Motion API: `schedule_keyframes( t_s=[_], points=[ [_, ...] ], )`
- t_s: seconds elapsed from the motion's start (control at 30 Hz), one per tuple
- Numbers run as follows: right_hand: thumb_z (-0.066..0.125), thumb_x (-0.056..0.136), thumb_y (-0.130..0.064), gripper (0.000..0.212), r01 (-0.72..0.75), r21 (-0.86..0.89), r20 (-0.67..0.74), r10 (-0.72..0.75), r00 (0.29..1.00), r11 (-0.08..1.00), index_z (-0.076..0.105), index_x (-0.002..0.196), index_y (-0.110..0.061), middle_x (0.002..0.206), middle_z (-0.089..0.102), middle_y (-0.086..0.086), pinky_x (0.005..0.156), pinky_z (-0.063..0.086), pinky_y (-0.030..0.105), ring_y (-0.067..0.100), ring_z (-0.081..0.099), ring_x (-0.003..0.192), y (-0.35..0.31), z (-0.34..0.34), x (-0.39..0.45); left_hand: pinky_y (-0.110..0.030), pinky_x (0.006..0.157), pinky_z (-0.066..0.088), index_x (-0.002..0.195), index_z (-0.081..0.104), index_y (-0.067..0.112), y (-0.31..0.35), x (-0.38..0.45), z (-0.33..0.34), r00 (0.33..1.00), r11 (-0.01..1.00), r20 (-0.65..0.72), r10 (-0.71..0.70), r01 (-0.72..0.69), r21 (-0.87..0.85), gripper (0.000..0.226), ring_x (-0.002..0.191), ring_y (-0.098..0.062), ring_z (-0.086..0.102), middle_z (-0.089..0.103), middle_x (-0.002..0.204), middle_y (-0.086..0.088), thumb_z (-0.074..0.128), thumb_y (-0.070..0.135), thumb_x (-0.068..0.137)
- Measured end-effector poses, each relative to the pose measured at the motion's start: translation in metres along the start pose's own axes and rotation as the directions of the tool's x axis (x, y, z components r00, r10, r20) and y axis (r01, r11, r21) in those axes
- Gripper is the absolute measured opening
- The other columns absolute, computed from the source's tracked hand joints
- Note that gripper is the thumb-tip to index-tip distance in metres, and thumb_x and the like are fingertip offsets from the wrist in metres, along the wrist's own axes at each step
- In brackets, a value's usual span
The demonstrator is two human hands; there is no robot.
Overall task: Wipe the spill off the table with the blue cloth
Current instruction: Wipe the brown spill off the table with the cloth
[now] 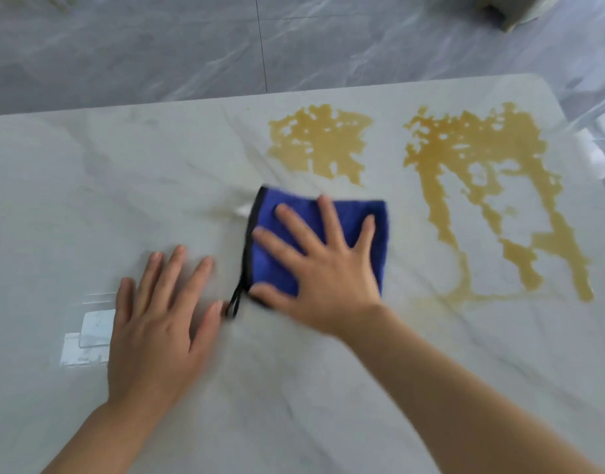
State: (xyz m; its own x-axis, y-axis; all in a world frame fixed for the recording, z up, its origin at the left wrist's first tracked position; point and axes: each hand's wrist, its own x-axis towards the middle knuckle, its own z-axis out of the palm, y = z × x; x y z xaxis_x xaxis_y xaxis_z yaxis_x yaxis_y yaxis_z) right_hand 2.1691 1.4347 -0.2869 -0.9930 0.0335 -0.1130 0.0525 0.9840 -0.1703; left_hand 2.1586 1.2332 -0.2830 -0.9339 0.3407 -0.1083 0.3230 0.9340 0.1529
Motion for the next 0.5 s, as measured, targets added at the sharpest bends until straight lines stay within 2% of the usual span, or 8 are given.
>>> schedule_keyframes(
  t_s=[0.07, 0.13, 0.23, 0.3, 0.37, 0.5],
  points=[
    [0.015, 0.073, -0.081, 0.073, -0.167, -0.014, 0.018, 0.168, 0.986, 0.986, 0.007, 0.141, -0.055, 0.158, 0.001, -0.018, 0.101, -0.003, 0.077, 0.032, -0.014, 0.145, 0.032, -0.006, 0.010, -0.052, 0.113, 0.018, 0.138, 0.043, 0.024, 0.000, -0.001, 0.000, 1.000, 0.999, 0.011, -0.024, 0.024, -0.024, 0.063, 0.142, -0.028, 0.027, 0.034, 0.151, -0.007, 0.022, 0.056, 0.087],
    [0.009, 0.072, -0.083, 0.074, -0.295, -0.041, 0.012, 0.296, 0.955, 0.955, 0.002, 0.140, -0.055, 0.158, -0.003, -0.018, 0.103, -0.001, 0.076, 0.030, -0.017, 0.145, 0.058, -0.010, 0.001, -0.050, 0.113, 0.016, 0.138, 0.042, 0.025, 0.000, -0.002, -0.001, 1.000, 0.999, 0.004, -0.023, 0.023, -0.027, 0.067, 0.142, -0.027, 0.026, 0.033, 0.152, -0.006, 0.017, 0.061, 0.088],
    [0.013, 0.073, -0.082, 0.077, -0.378, -0.025, -0.021, 0.378, 0.926, 0.925, 0.012, 0.143, -0.050, 0.159, 0.005, -0.012, 0.102, 0.005, 0.078, 0.034, -0.008, 0.146, 0.056, -0.009, -0.043, -0.053, 0.112, 0.019, 0.137, 0.044, 0.023, 0.000, -0.002, -0.001, 1.000, 0.999, 0.003, -0.019, 0.019, -0.029, 0.071, 0.140, -0.030, 0.029, 0.036, 0.150, -0.009, 0.011, 0.062, 0.089],
    [0.023, 0.076, -0.079, 0.074, -0.315, -0.024, -0.007, 0.315, 0.949, 0.949, 0.028, 0.141, -0.044, 0.157, 0.022, -0.005, 0.096, 0.013, 0.080, 0.042, 0.006, 0.144, 0.030, -0.004, -0.077, -0.055, 0.111, 0.021, 0.137, 0.044, 0.022, 0.001, -0.001, -0.001, 1.000, 0.999, 0.004, -0.024, 0.024, -0.034, 0.072, 0.140, -0.031, 0.030, 0.037, 0.149, -0.010, 0.009, 0.063, 0.089],
    [0.031, 0.076, -0.077, 0.072, -0.188, -0.024, 0.025, 0.189, 0.982, 0.982, 0.037, 0.137, -0.040, 0.153, 0.034, -0.003, 0.093, 0.016, 0.081, 0.046, 0.018, 0.141, 0.008, 0.003, -0.091, -0.056, 0.110, 0.022, 0.137, 0.045, 0.021, 0.002, 0.000, -0.002, 1.000, 0.999, 0.002, -0.026, 0.026, -0.036, 0.073, 0.139, -0.032, 0.031, 0.038, 0.149, -0.011, 0.008, 0.063, 0.089],
    [0.029, 0.074, -0.079, 0.070, -0.041, -0.036, -0.025, 0.040, 0.999, 0.999, 0.038, 0.136, -0.047, 0.151, 0.037, -0.009, 0.093, 0.015, 0.081, 0.043, 0.023, 0.140, 0.014, 0.003, -0.053, -0.054, 0.109, 0.021, 0.137, 0.044, 0.021, 0.002, 0.000, 0.000, 1.000, 0.999, -0.003, -0.020, 0.020, -0.032, 0.073, 0.138, -0.032, 0.031, 0.037, 0.149, -0.011, 0.009, 0.064, 0.089]
  ],
)
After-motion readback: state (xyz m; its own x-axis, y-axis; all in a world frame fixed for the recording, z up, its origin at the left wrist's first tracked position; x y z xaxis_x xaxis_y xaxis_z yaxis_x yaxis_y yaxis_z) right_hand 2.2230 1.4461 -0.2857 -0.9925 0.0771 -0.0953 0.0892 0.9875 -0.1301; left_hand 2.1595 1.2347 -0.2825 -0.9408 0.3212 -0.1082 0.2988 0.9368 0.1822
